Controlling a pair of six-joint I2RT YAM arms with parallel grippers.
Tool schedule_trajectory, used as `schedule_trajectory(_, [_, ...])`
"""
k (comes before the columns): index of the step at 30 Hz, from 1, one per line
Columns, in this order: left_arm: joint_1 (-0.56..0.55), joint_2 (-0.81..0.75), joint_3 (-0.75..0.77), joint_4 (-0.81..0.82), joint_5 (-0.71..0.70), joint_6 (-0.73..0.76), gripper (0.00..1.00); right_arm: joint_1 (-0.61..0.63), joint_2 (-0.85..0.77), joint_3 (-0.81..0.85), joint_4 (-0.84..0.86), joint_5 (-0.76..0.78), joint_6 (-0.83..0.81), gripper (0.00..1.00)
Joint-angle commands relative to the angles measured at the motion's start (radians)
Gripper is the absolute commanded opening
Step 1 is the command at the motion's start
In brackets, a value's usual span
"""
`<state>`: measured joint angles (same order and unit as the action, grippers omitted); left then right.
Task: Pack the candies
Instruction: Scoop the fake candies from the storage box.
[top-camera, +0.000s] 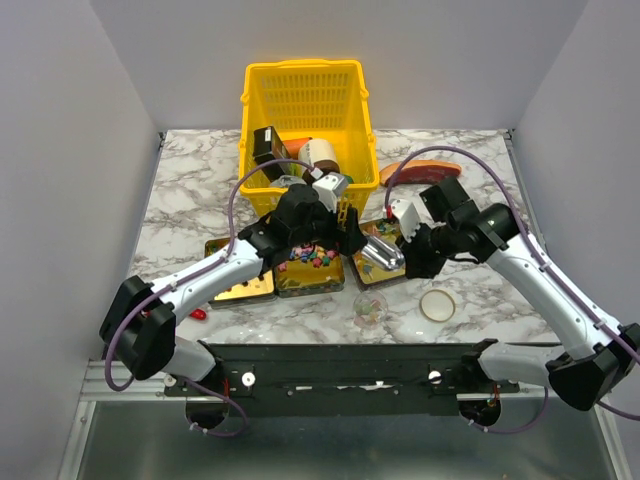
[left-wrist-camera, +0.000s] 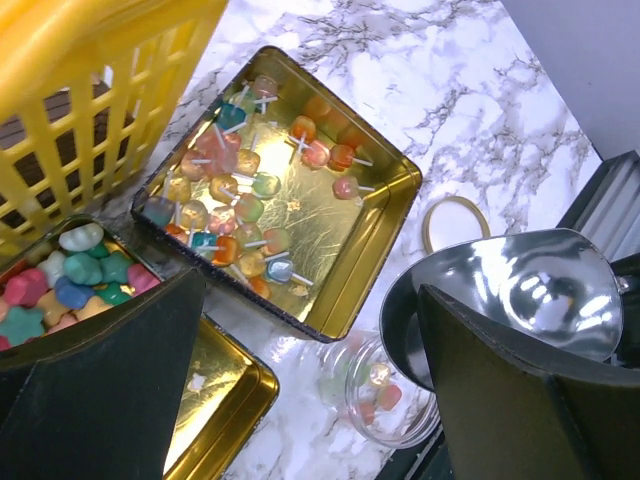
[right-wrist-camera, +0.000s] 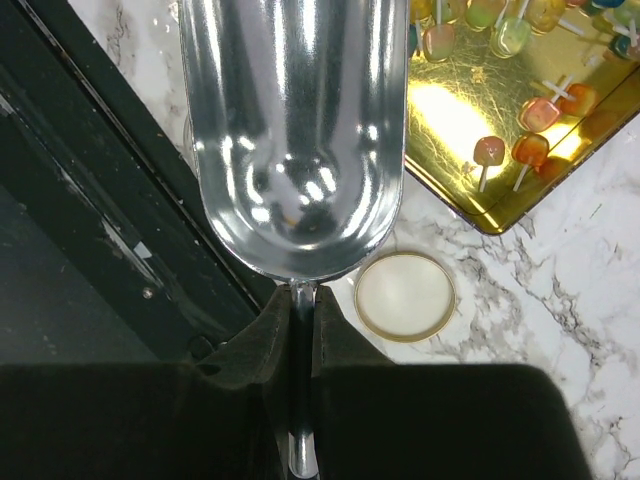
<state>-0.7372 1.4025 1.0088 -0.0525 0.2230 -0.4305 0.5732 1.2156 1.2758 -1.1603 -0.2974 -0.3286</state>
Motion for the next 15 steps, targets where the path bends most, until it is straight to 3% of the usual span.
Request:
schedule_trajectory(1, [-0.033, 0.056, 0.022, -0.023, 0.016, 0.033, 0.99, -0.001, -0.071, 0.002, 0.100, -0.049, 0.028, 0.01])
schedule_trajectory(9, [-0.056, 0.119, 0.010, -0.069, -0.034, 0.042, 0.96, -0.001, -0.119, 0.075, 0.100, -0.014, 0.031, 0.01])
schedule_trajectory(15, [-0.060, 0.148, 0.042, -0.084, -0.050, 0.042, 0.96, -0.001, -0.062, 0.071, 0.102, 0.020, 0.030, 0.01])
